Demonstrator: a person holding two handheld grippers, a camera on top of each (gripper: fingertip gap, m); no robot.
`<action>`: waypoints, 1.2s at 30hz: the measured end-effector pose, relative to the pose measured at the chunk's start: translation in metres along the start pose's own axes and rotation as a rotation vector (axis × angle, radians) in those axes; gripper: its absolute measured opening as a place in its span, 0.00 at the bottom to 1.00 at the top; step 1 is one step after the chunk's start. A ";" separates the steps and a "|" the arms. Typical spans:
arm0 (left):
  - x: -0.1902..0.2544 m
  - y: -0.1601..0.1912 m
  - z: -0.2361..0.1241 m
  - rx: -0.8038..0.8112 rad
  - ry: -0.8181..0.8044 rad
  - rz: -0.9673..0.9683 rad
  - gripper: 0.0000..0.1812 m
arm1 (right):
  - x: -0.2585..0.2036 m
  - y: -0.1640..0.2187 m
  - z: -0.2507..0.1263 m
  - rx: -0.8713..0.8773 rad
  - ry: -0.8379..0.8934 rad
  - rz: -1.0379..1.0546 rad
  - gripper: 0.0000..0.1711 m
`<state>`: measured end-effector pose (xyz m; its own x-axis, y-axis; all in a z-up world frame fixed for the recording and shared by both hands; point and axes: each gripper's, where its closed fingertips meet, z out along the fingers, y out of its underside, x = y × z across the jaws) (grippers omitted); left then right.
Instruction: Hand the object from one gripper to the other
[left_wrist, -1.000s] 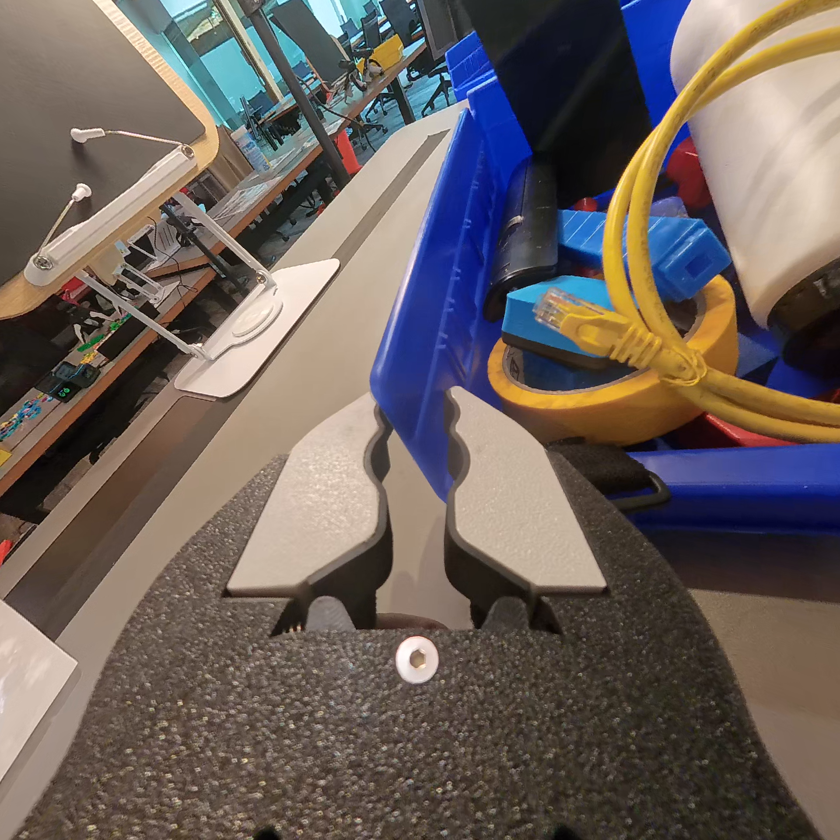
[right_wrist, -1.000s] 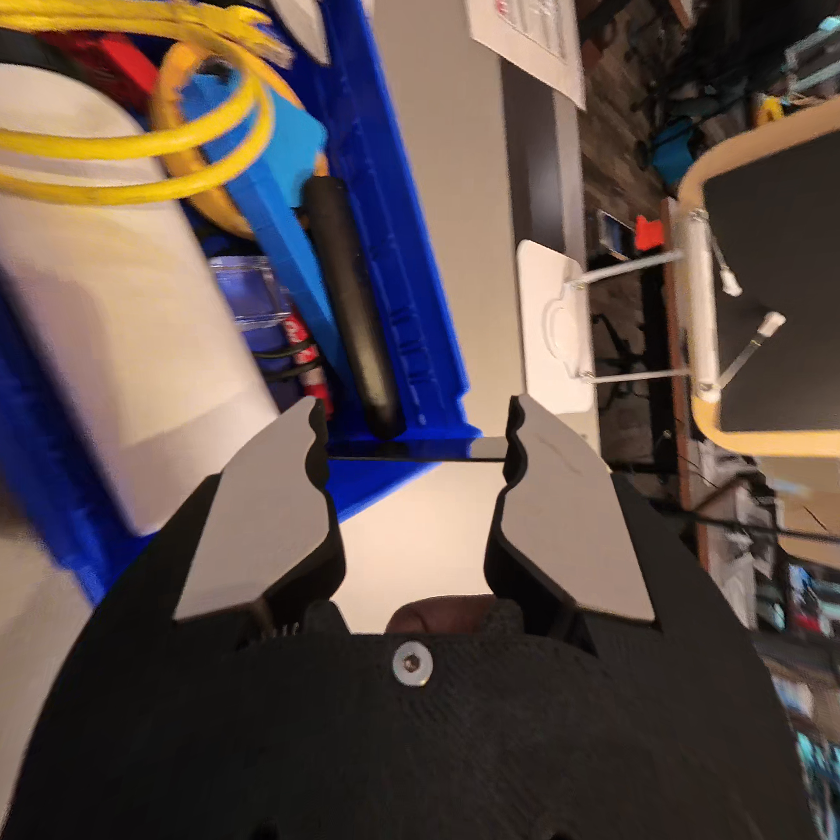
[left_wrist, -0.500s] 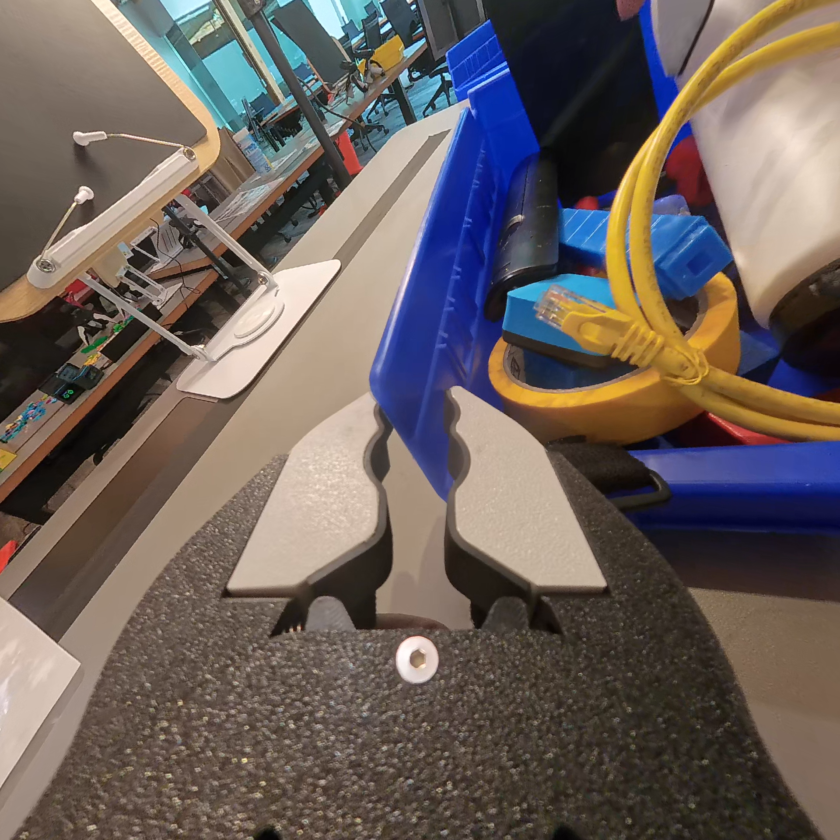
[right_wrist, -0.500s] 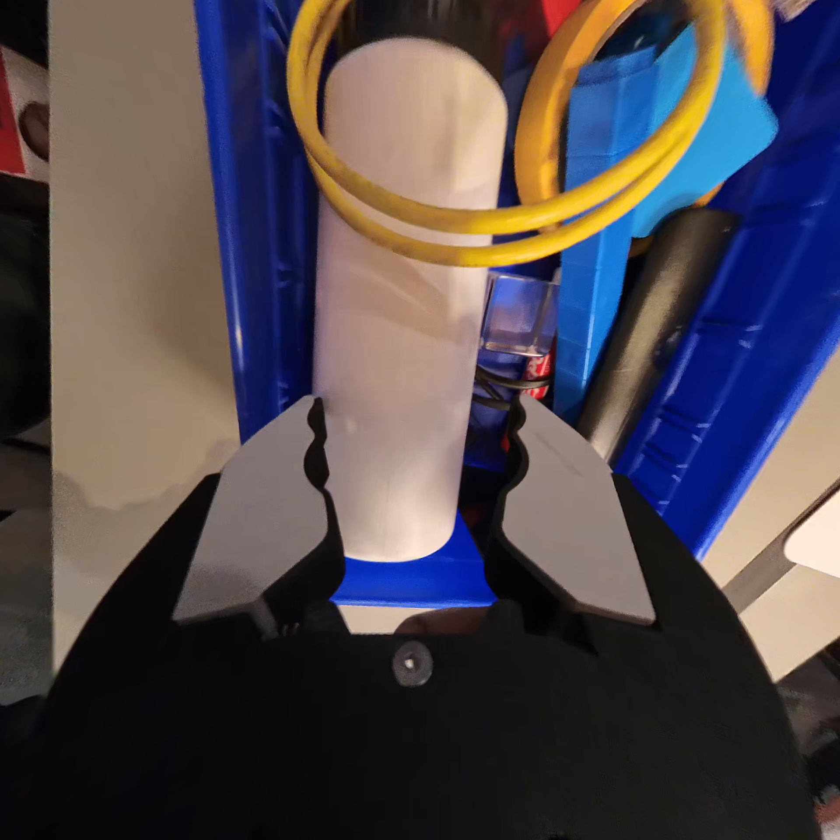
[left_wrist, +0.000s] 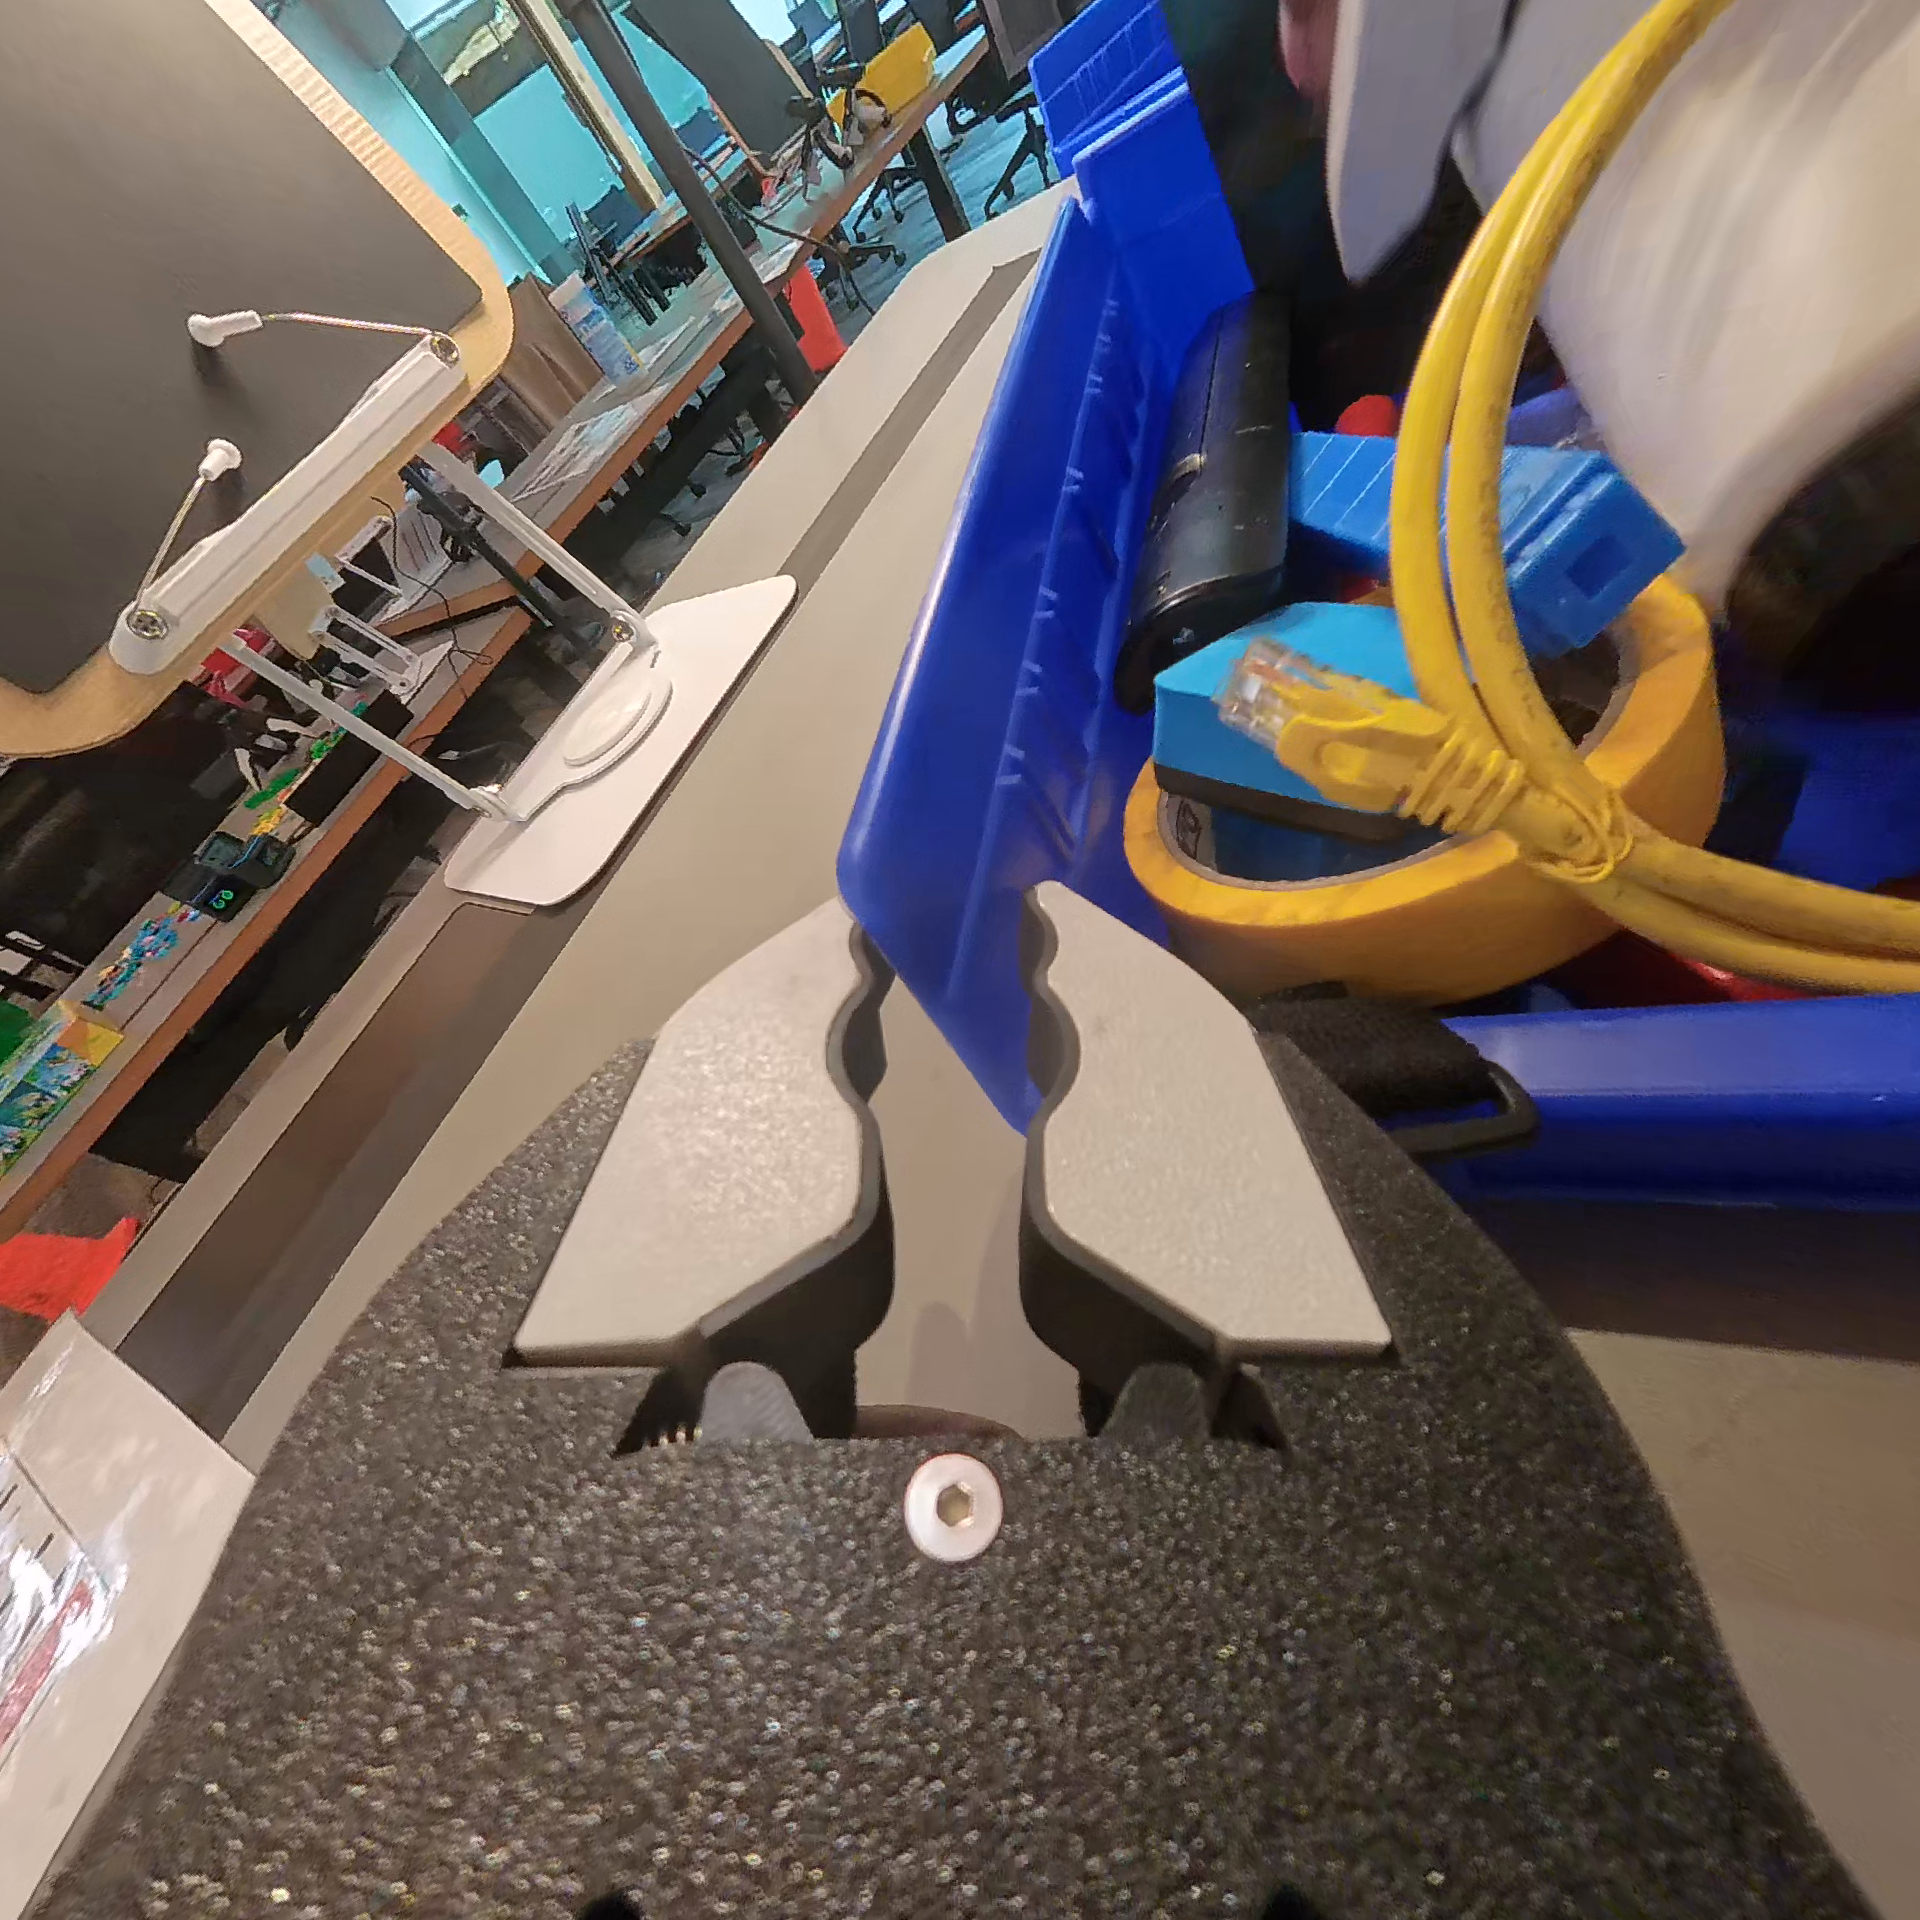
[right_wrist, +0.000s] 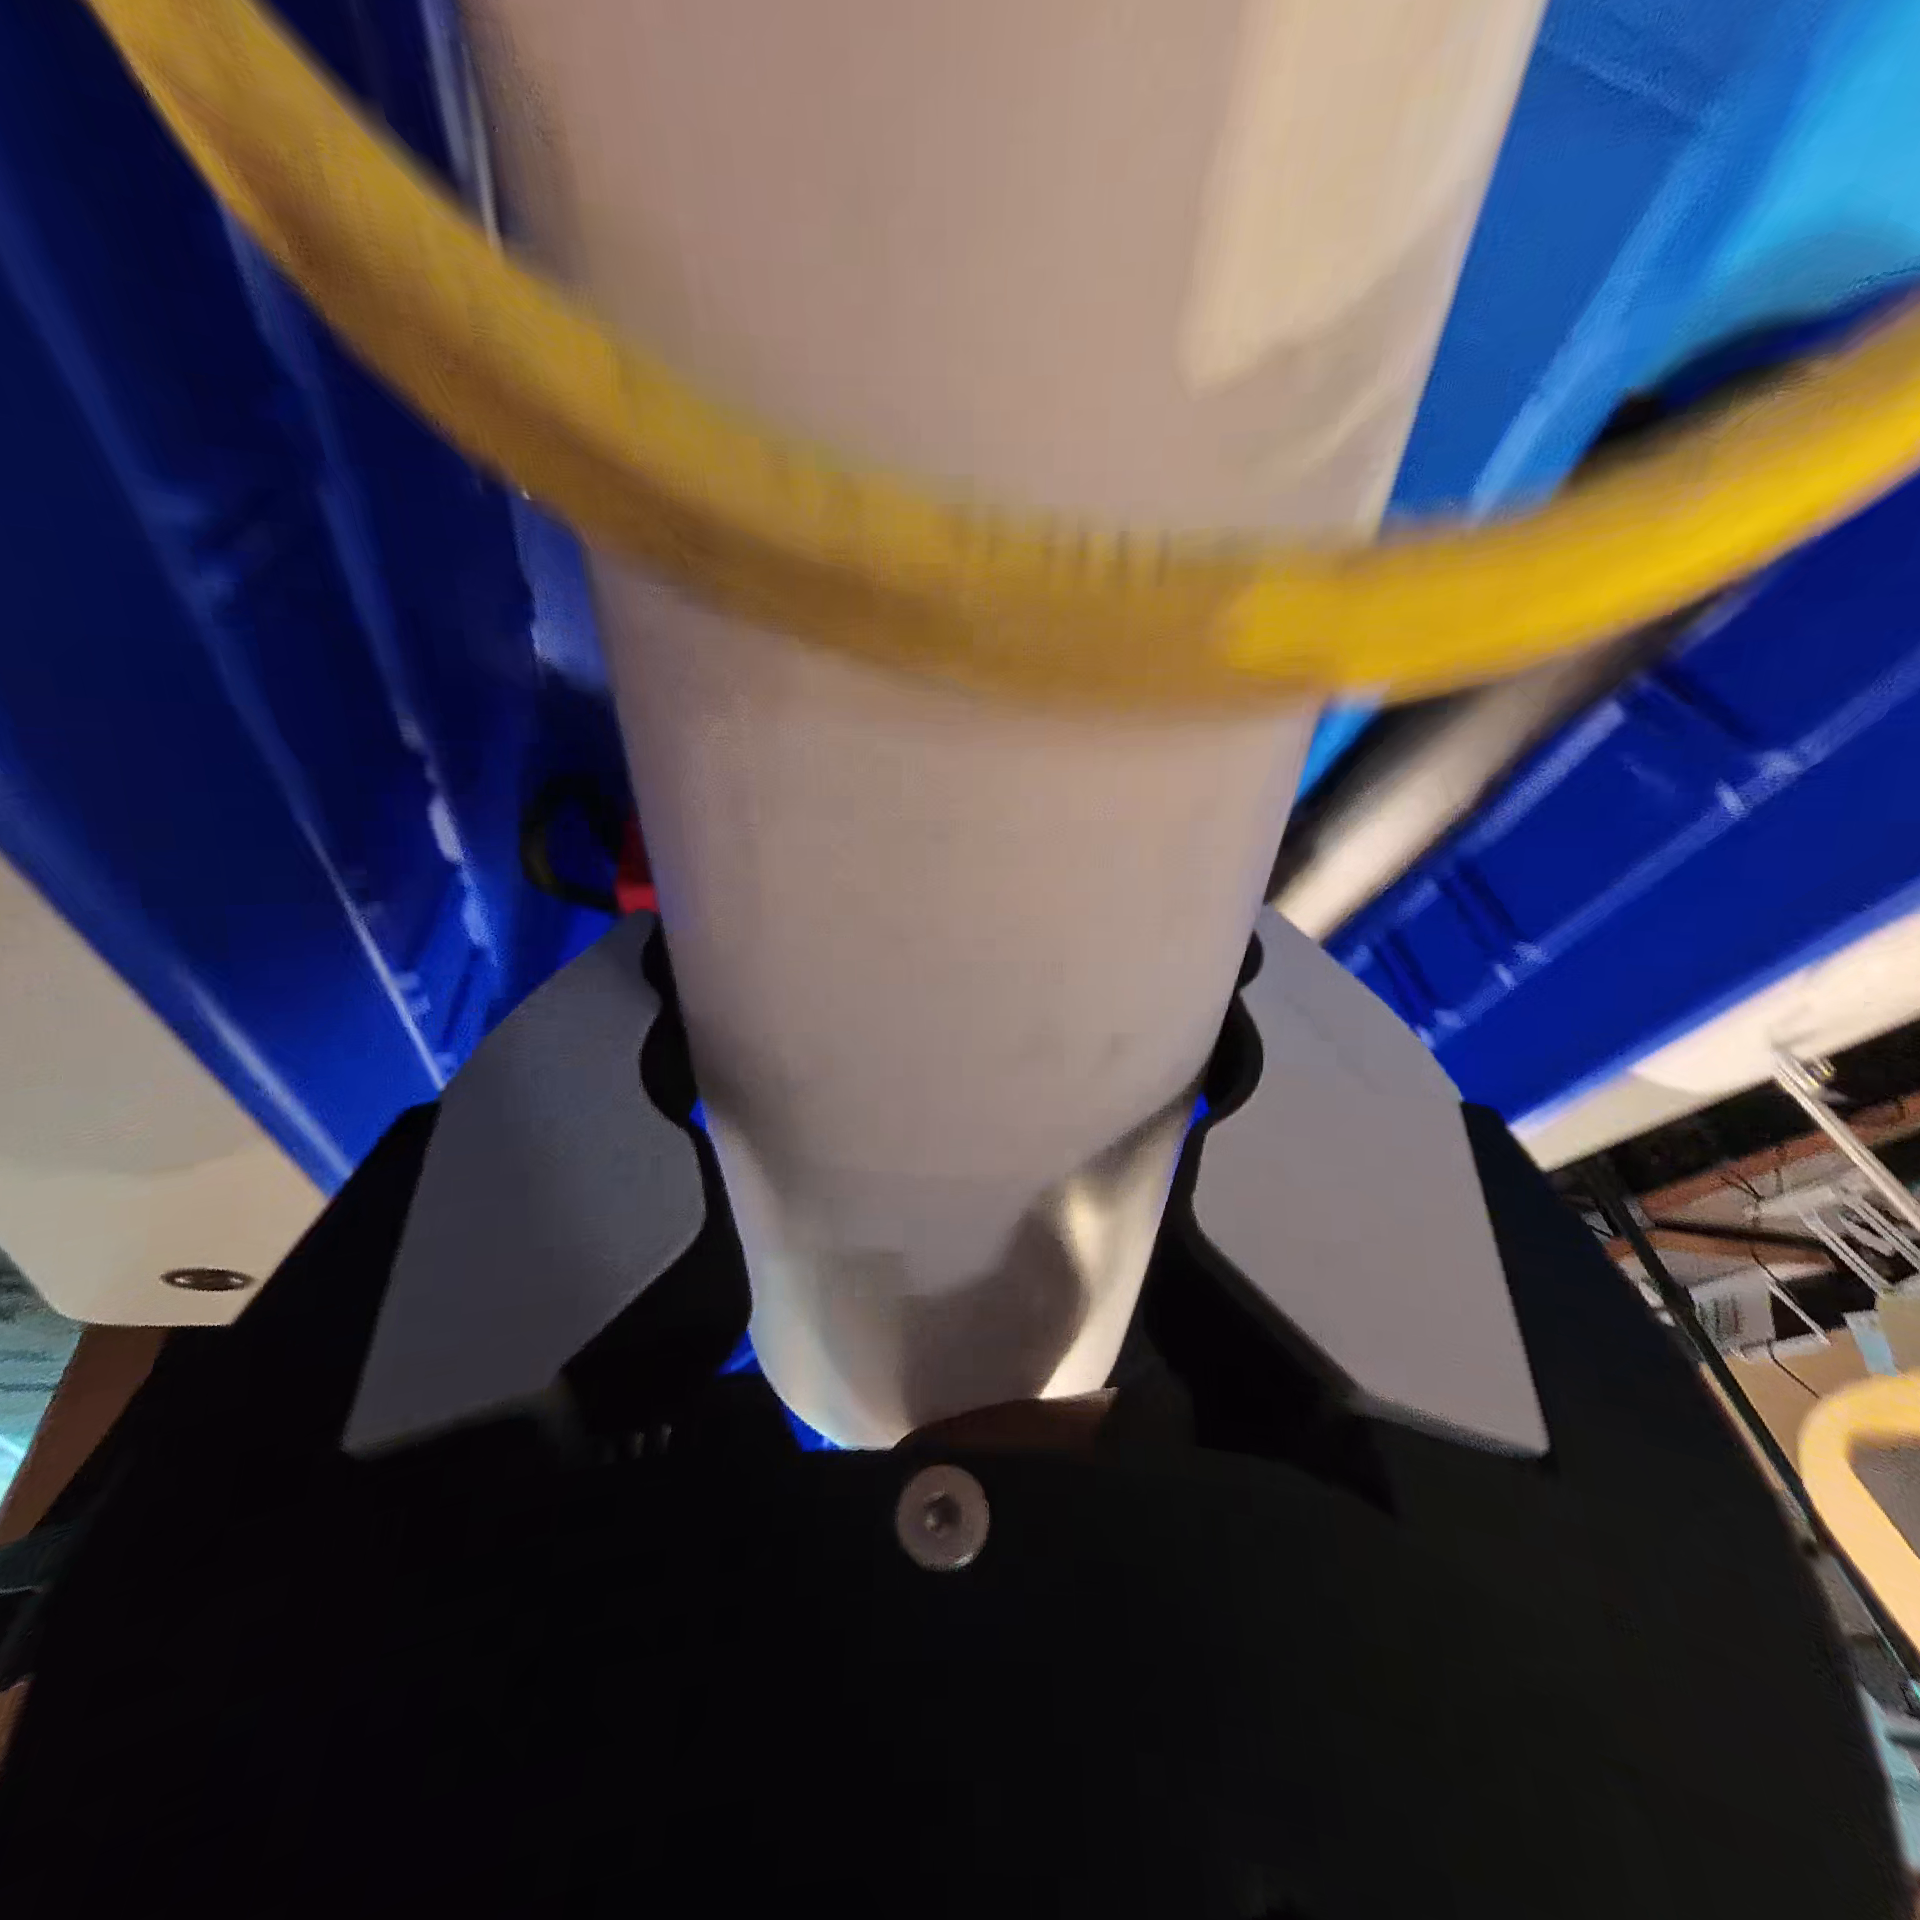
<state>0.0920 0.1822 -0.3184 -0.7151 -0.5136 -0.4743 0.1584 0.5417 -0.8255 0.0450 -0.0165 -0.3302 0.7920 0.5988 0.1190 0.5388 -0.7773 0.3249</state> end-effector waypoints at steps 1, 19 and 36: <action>0.000 0.000 0.000 -0.002 -0.001 0.002 0.14 | 0.005 0.007 -0.007 -0.005 0.022 0.009 0.58; -0.001 -0.001 0.002 -0.019 -0.023 0.008 0.14 | 0.086 0.050 -0.007 -0.143 0.352 0.224 0.57; -0.006 -0.001 0.002 -0.124 -0.079 0.094 0.19 | 0.006 0.002 -0.047 0.336 0.077 0.225 0.33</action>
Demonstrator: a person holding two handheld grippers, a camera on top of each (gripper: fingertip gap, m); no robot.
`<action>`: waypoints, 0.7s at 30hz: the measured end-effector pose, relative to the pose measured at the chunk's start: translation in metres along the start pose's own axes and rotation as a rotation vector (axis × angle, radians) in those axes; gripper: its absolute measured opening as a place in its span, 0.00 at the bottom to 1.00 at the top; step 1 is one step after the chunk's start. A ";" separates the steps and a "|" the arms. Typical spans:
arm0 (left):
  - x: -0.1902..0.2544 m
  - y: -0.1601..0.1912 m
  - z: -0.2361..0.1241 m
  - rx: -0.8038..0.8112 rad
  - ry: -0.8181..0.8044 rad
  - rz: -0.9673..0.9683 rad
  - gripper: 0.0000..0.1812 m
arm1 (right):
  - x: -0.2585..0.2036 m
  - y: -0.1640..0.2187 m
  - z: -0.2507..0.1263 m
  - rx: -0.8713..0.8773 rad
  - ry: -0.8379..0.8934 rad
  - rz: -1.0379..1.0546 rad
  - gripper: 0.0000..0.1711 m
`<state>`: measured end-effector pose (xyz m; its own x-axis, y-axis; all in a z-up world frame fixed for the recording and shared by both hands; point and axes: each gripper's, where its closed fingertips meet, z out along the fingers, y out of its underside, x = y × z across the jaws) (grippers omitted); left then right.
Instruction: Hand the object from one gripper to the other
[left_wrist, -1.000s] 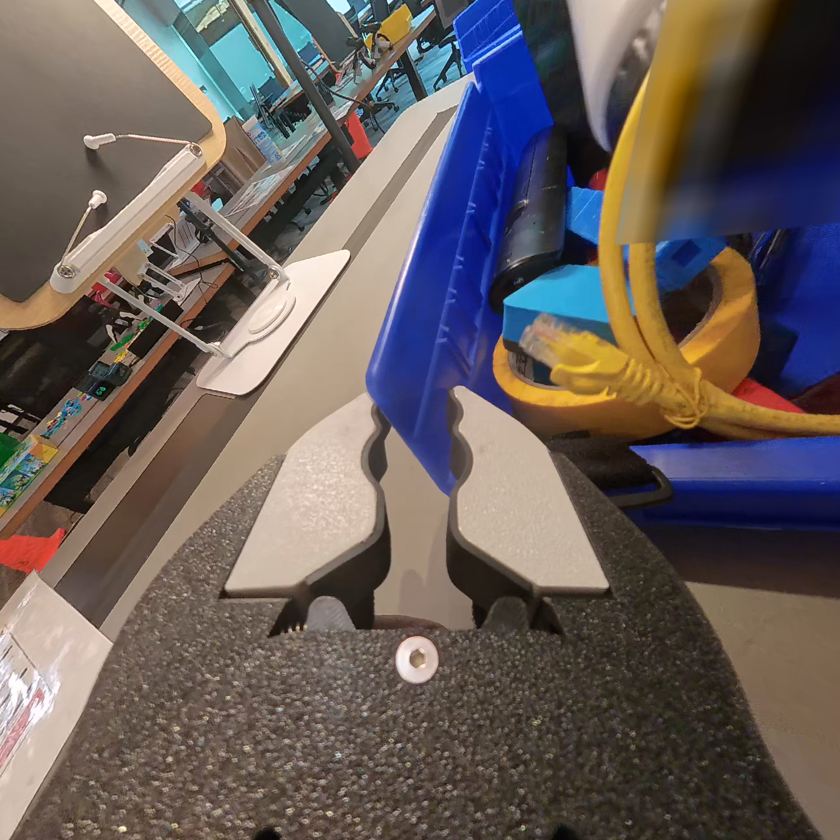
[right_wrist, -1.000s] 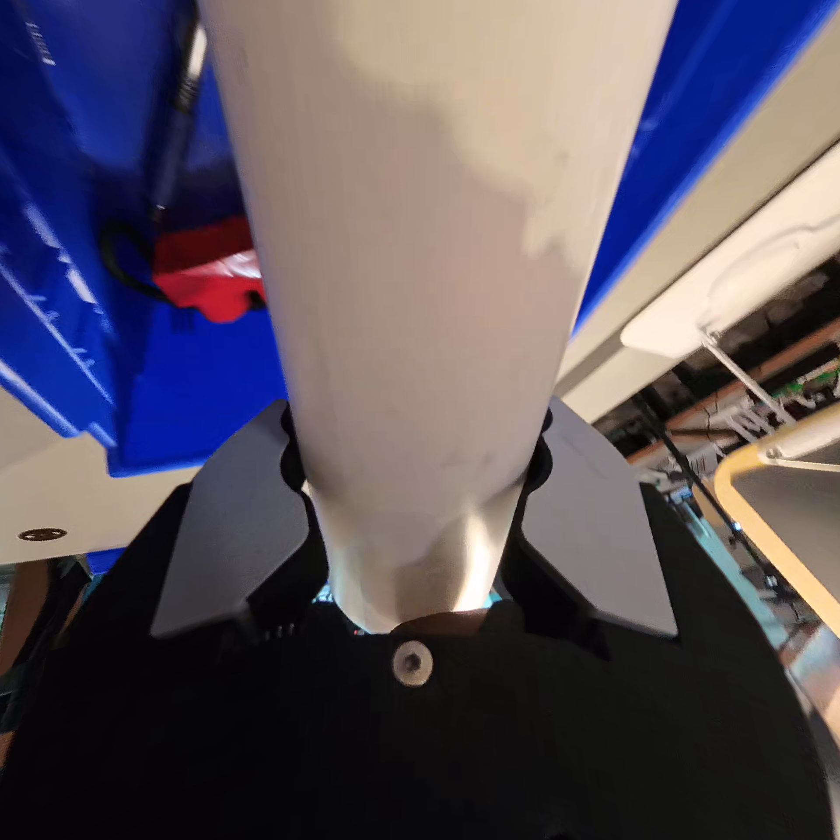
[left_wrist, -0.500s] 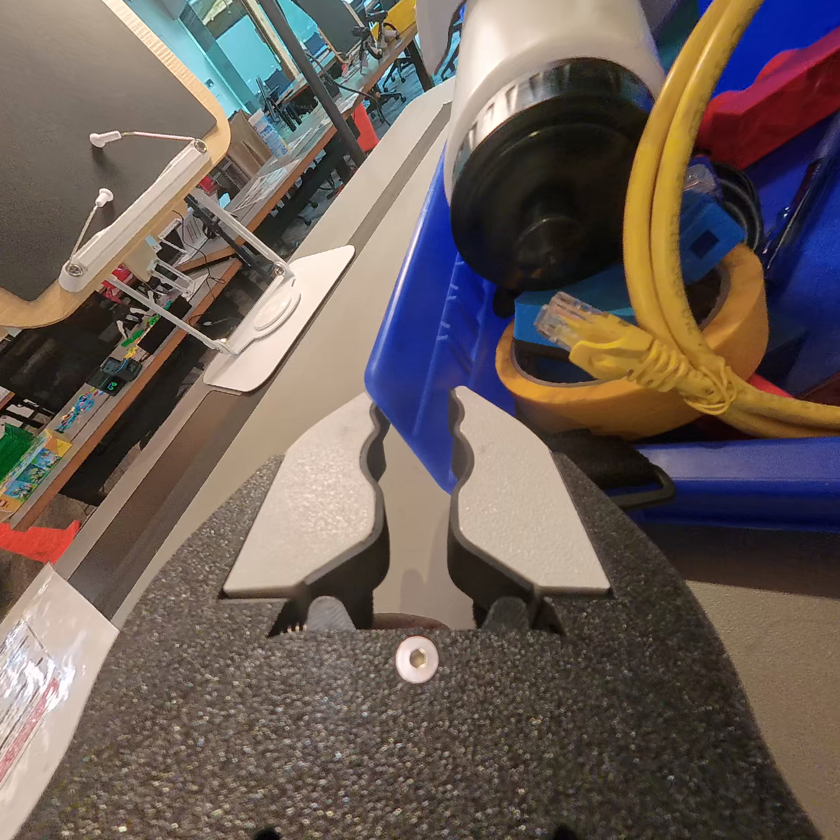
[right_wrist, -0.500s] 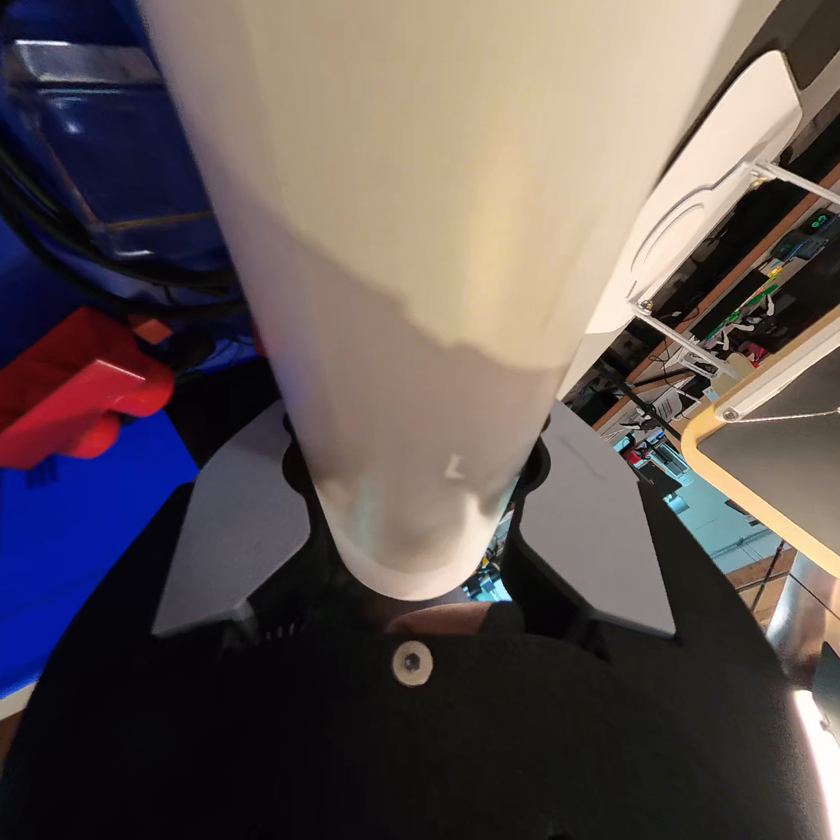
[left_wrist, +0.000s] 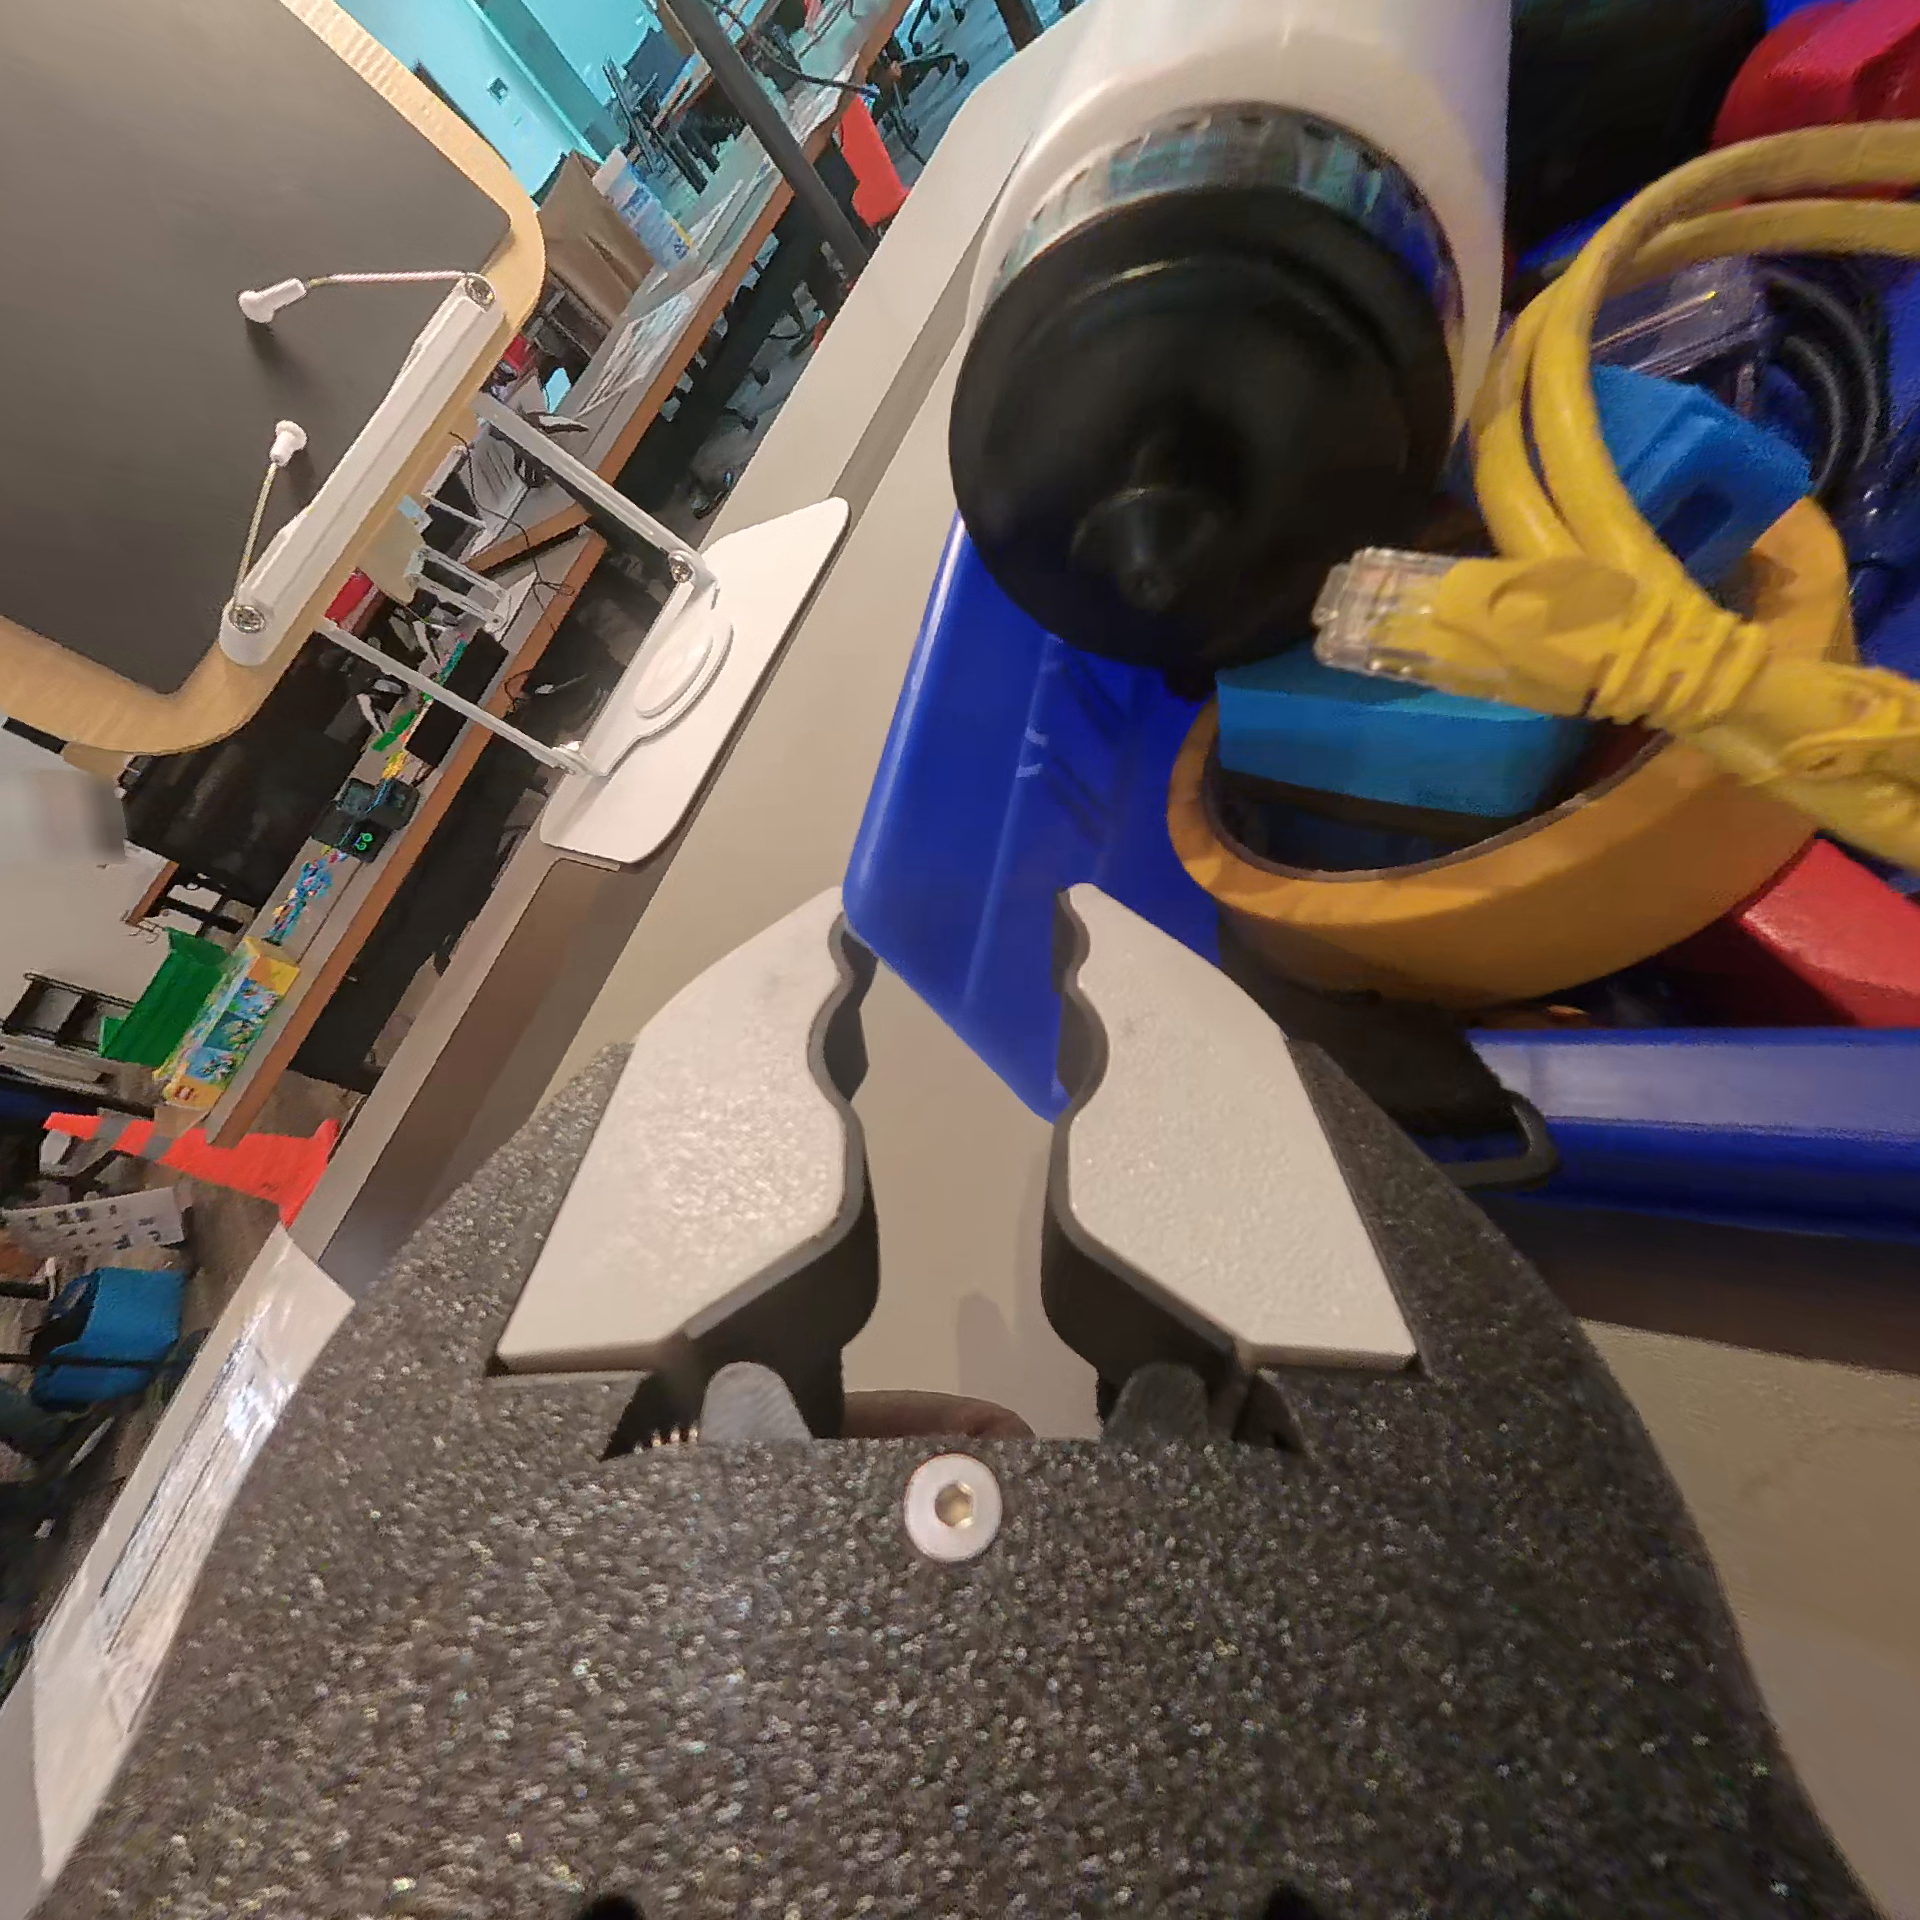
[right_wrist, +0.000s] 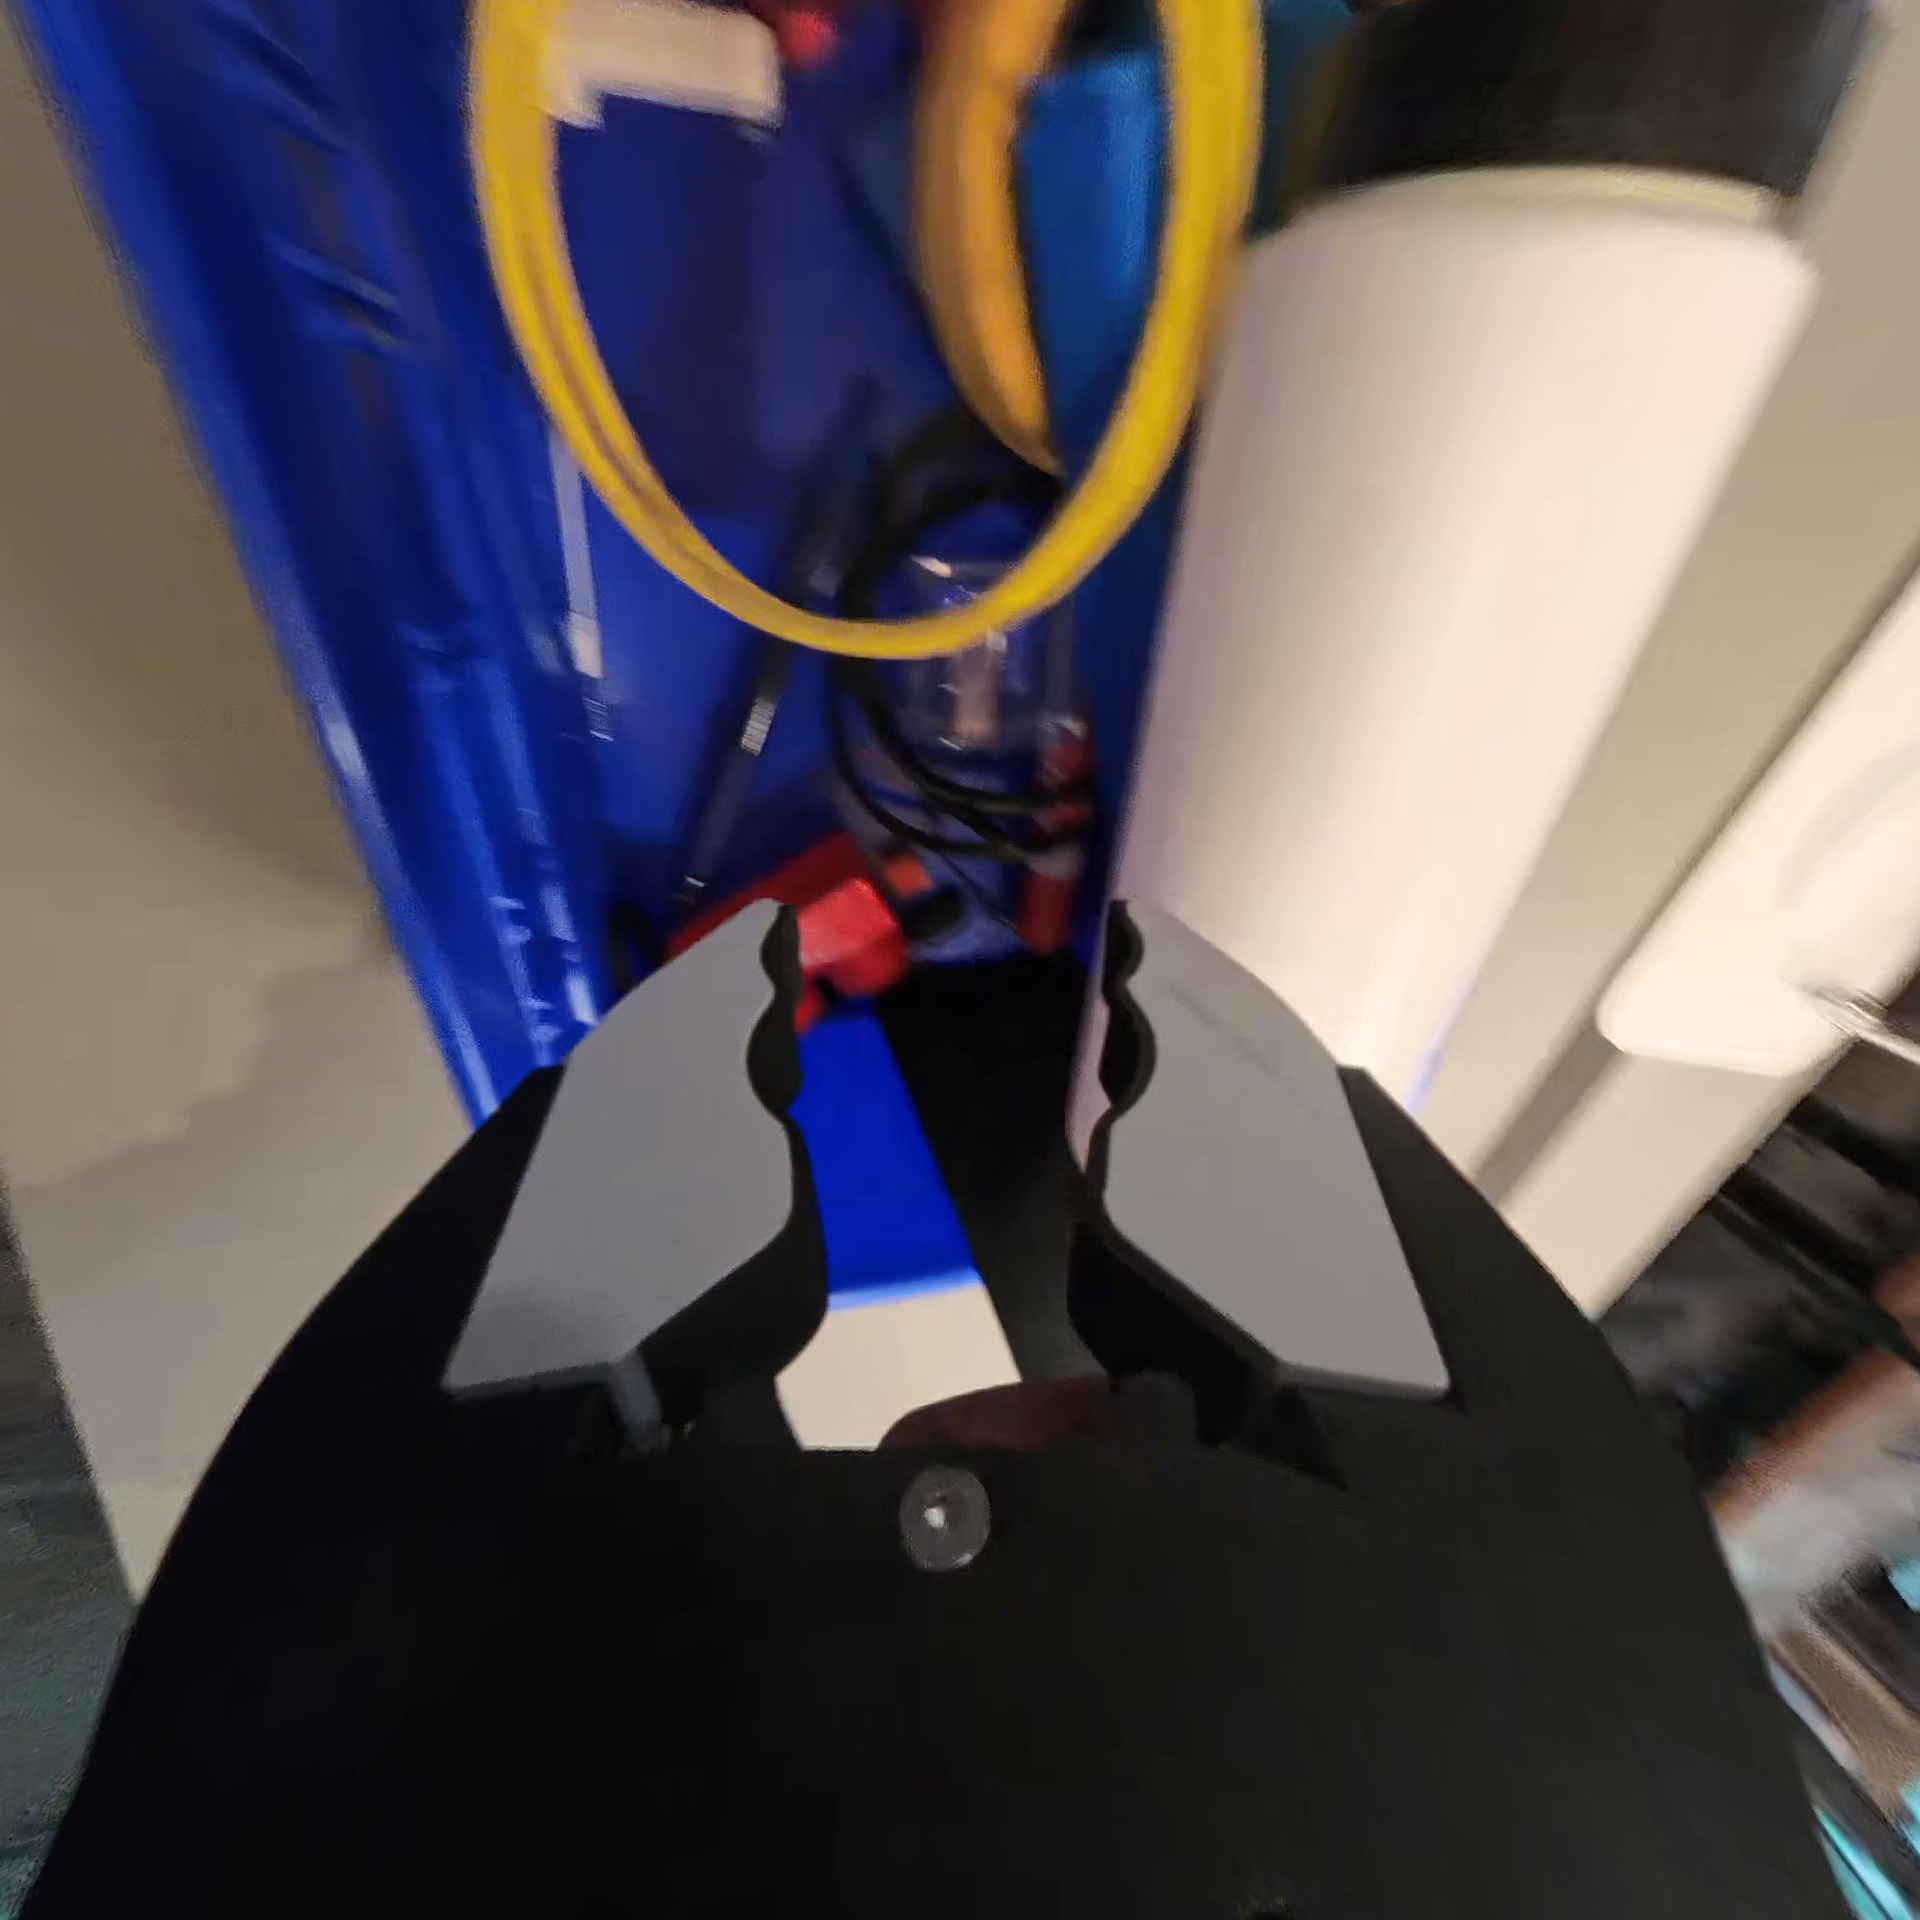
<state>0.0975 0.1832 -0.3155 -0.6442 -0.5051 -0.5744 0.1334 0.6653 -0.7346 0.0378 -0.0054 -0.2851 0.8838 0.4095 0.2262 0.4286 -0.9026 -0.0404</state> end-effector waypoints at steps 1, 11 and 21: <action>0.000 0.000 0.000 0.000 -0.002 0.000 0.19 | -0.011 -0.004 0.007 0.016 -0.062 -0.005 0.28; -0.012 -0.010 -0.008 0.063 -0.029 -0.090 0.22 | -0.044 -0.004 0.065 -0.055 -0.305 0.096 0.16; -0.021 -0.014 -0.016 0.119 -0.035 -0.192 0.21 | -0.057 0.002 0.089 -0.178 -0.320 0.095 0.15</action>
